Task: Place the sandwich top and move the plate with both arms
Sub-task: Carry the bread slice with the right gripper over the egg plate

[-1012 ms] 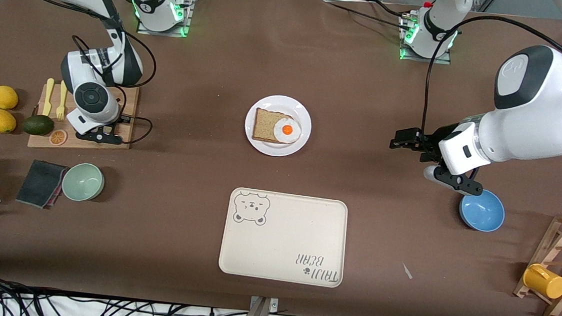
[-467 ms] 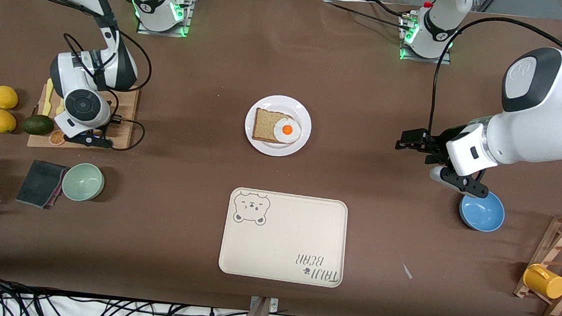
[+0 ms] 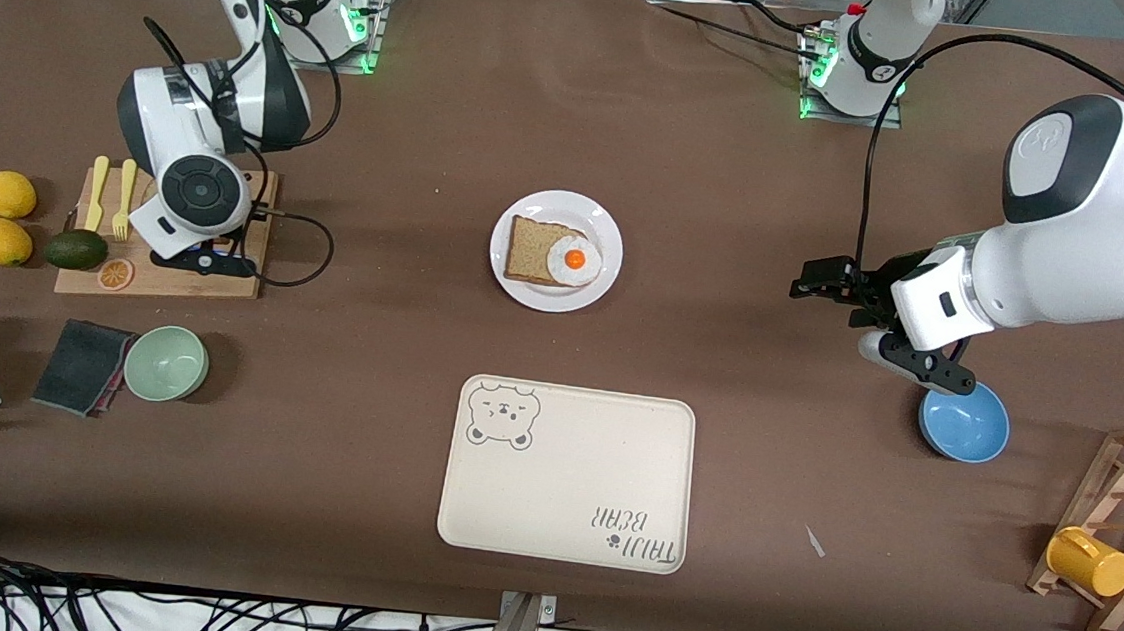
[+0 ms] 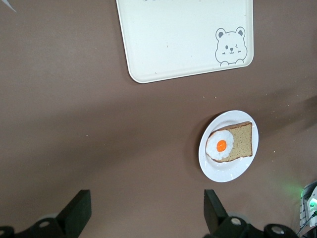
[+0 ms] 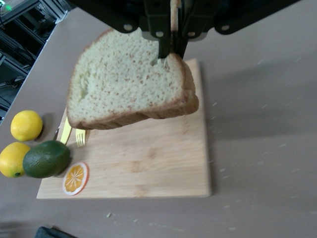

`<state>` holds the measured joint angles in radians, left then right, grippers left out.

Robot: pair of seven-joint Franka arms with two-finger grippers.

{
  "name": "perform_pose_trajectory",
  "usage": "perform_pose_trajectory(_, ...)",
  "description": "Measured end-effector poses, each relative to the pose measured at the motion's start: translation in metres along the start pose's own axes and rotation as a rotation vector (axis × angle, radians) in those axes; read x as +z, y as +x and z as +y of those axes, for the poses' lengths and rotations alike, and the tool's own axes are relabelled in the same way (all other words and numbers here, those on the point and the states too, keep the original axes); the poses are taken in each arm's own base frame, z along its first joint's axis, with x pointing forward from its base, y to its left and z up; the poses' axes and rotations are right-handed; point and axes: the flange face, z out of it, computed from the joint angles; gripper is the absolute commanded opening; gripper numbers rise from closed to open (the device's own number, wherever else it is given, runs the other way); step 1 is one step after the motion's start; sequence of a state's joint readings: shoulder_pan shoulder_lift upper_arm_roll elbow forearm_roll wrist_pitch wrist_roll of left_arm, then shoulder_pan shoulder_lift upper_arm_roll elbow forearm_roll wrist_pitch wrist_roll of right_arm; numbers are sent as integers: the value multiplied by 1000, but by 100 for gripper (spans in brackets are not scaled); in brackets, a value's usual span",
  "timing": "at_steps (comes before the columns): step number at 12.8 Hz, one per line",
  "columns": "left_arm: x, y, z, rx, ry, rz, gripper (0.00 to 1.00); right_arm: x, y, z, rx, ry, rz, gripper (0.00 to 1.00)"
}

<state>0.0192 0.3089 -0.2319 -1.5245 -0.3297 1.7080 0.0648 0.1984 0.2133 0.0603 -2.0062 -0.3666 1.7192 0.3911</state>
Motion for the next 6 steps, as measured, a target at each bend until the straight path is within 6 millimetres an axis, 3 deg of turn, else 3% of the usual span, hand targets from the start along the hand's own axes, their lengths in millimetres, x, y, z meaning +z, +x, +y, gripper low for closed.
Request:
perform_pose_trajectory(2,0,0,1,2,0,-1,100,-44,-14,-32,-35,17,23,0)
perform_pose_trajectory(6,1,0,2,4,-1,-2,100,-96,-53,-119,-84,61,85,0)
